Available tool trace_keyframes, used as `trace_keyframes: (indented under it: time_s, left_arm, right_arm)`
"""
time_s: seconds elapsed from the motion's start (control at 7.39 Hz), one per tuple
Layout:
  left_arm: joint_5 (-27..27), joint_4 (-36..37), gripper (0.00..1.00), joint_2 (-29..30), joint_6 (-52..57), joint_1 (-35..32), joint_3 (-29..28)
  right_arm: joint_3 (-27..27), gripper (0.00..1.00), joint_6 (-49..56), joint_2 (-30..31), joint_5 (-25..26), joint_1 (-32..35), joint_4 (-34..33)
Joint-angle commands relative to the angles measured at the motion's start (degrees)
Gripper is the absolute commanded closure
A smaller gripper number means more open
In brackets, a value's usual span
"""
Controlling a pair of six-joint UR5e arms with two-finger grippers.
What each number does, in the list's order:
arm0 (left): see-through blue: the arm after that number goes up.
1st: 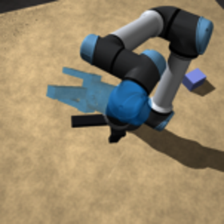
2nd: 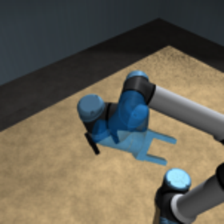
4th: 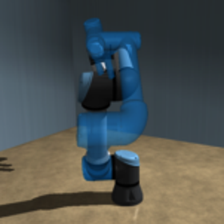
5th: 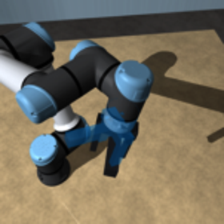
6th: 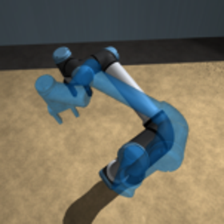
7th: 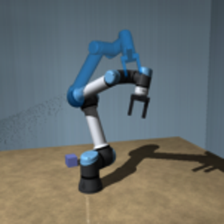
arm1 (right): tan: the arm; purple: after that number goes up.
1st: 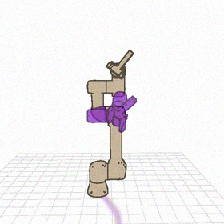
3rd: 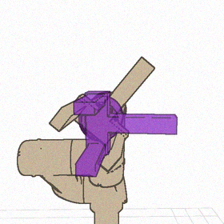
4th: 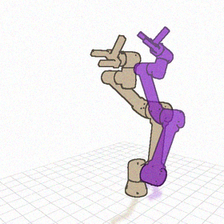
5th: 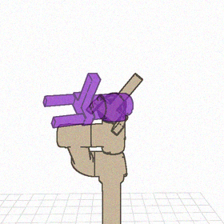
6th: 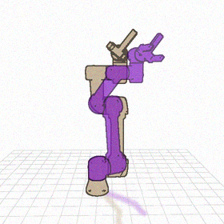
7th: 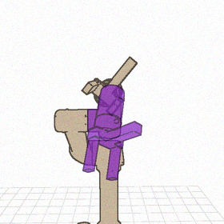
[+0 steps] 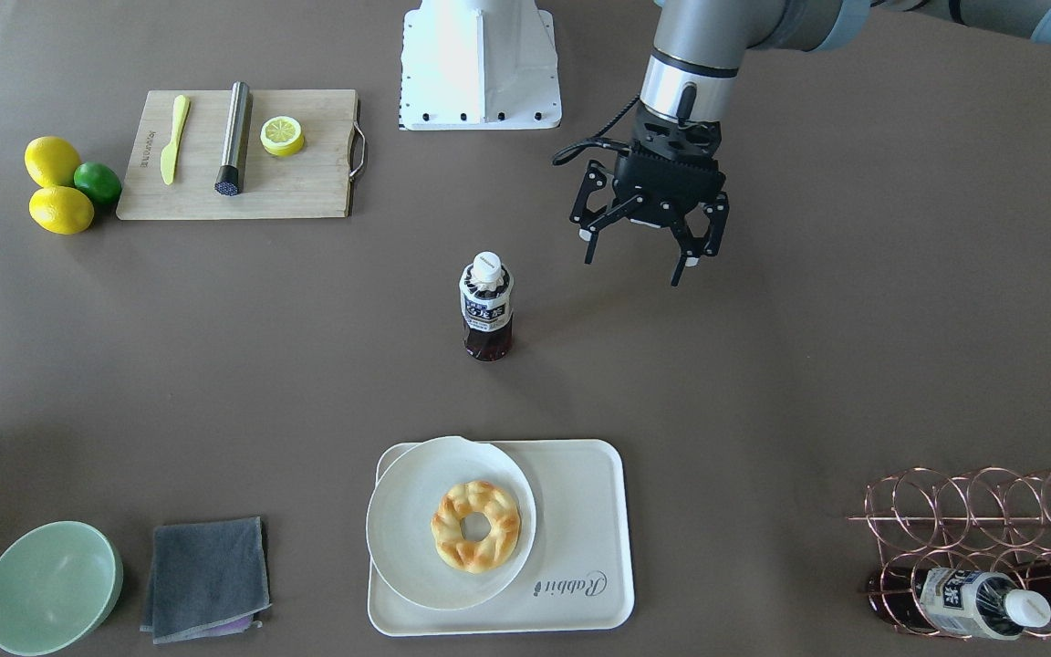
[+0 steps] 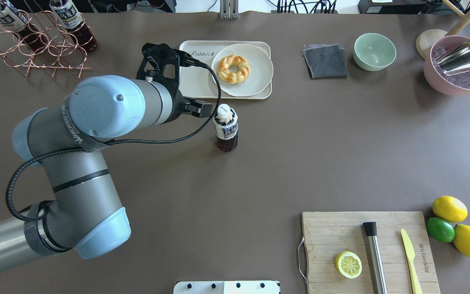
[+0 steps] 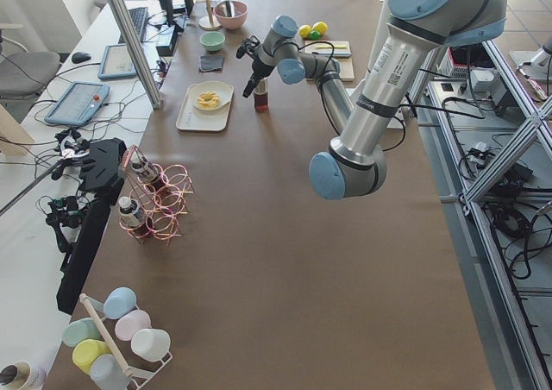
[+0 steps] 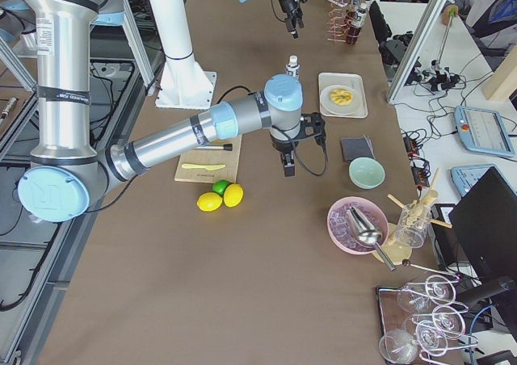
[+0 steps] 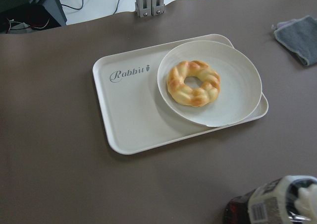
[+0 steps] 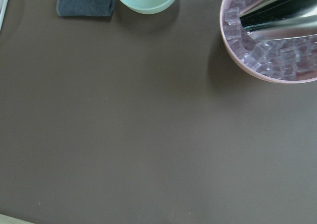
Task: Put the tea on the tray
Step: 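Withdraw the left gripper while the right gripper reaches over the bottle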
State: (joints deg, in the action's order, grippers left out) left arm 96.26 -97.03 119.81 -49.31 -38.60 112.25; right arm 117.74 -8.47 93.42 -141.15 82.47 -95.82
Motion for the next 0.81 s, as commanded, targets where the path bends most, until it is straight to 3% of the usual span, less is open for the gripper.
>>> trace_keyframes:
  time_s: [0.0,0.27,0.54,0.68]
  left_arm:
    - [12.77,-2.96,0.02,-9.3,10.83,-11.1,0.34]
    - [26.82,-5.36,0.02,-14.85,25.08,-23.92,-3.07]
    - [28.72,-5.36,0.02,-19.94,33.1,-29.58,-4.4]
    - [28.89,-5.36,0.02,-22.32,39.66,-32.13,-4.67]
  right_arm:
    - [4.07,0.0,-36.37,-6.2,2.08,-14.47,11.21]
    - [4.08,0.0,-55.87,-15.41,11.37,-26.95,12.94]
    - [3.29,0.0,-68.12,-24.12,19.65,-37.34,11.89]
    - [2.24,0.0,-70.96,-30.17,22.99,-41.13,5.79]
